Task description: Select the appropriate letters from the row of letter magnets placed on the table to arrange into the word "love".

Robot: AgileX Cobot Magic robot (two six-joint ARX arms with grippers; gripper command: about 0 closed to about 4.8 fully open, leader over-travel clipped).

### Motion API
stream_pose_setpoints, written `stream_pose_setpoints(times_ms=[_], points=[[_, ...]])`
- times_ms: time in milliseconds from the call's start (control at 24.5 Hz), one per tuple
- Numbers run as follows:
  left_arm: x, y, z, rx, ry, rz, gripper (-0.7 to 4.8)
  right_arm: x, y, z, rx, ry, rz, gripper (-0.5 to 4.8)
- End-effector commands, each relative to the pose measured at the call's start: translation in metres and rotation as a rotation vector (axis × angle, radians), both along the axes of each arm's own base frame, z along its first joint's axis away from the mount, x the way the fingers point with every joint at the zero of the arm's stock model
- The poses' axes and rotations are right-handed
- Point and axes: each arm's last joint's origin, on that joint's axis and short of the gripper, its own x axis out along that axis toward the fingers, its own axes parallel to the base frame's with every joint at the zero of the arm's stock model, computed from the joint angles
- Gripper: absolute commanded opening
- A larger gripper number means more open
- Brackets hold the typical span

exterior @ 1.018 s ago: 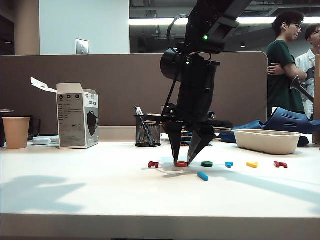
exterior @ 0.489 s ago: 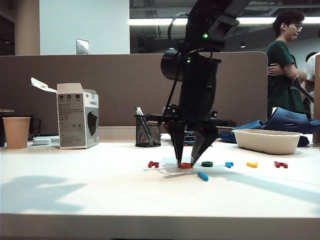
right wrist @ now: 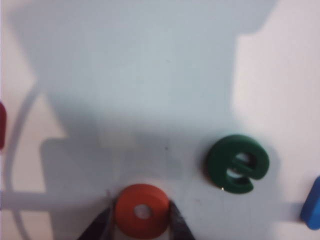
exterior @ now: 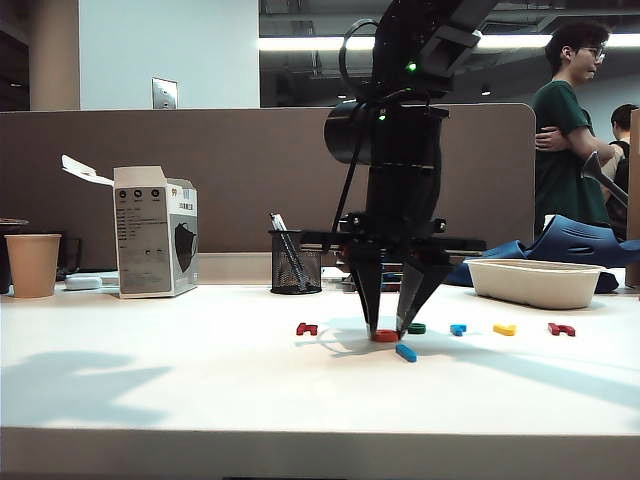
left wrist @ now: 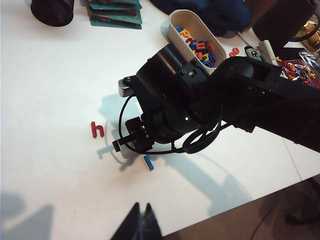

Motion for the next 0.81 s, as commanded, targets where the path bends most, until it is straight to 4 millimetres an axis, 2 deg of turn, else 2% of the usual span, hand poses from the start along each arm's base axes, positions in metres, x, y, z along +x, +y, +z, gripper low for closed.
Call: stream_pose_setpoints(times_ms=[41,285,815], points=[[-0.001,0.000,0.002,-0.007,-0.014,-0.001,-0.05,-0.008,-0.005,-0.016,-0.083,0.094,-0.005,1.35],[-0.001,0.000,0.002,-0.007,-0.014,-0.001,-0.05,-0.009,-0.010,-0.016,-0.177,0.079,-0.015,1.35],[-0.001,0.000,0.002,-0.007,-0.014,-0.001,-0.05,-0.010,-0.027,-0.015,-0.231,0.160,-0.044,1.35]])
